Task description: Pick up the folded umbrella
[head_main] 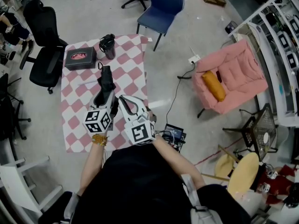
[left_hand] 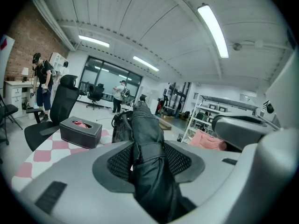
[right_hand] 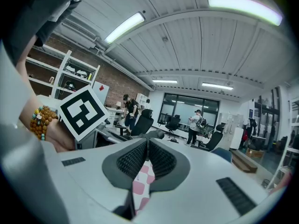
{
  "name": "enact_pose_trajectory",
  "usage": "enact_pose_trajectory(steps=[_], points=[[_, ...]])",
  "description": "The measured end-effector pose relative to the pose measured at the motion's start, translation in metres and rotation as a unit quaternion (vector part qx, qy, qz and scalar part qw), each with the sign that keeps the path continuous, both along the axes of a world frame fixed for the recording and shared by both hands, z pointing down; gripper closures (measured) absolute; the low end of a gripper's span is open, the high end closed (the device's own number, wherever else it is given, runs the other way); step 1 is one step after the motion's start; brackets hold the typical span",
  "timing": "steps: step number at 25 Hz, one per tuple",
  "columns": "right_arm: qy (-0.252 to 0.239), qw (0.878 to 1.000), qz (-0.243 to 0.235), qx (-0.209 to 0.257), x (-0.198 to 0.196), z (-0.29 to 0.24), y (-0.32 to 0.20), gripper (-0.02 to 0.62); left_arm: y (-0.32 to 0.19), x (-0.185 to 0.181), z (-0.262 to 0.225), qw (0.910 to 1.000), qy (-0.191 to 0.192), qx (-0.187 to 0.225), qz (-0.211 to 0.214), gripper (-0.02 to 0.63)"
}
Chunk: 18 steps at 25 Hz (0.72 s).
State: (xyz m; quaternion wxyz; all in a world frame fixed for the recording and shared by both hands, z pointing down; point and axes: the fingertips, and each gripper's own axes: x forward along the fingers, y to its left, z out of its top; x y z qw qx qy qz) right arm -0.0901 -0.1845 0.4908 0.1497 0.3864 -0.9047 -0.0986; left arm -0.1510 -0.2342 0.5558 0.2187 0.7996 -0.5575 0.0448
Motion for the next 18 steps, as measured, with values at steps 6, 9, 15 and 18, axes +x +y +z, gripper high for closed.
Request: enact_pose_trajectory(steps=[6,9,15,18], points=[[-0.005,1.0,0.005,0.003,0.002,-0.003,0.0,0.577,0.0,-0.002,-0.027,0.9995,0.003,0.032,-0.002,0.405],[-0.005,1.0,0.005,0.005,0.003,-0.004,0.0,0.577,0.002,-0.001,-0.042,0.9984,0.001,0.057,-0.003,0.405],[-0.004,1.0,0.006,0.005,0.001,-0.003,-0.001,0.577,0.005,-0.003,-0.062,0.996,-0.004,0.089,-0.003,0.405],[-0.005,1.0,0.007,0.005,0.001,-0.003,-0.001,0.577,0.007,-0.004,-0.071,0.9944,-0.011,0.105,-0.005,0.405]])
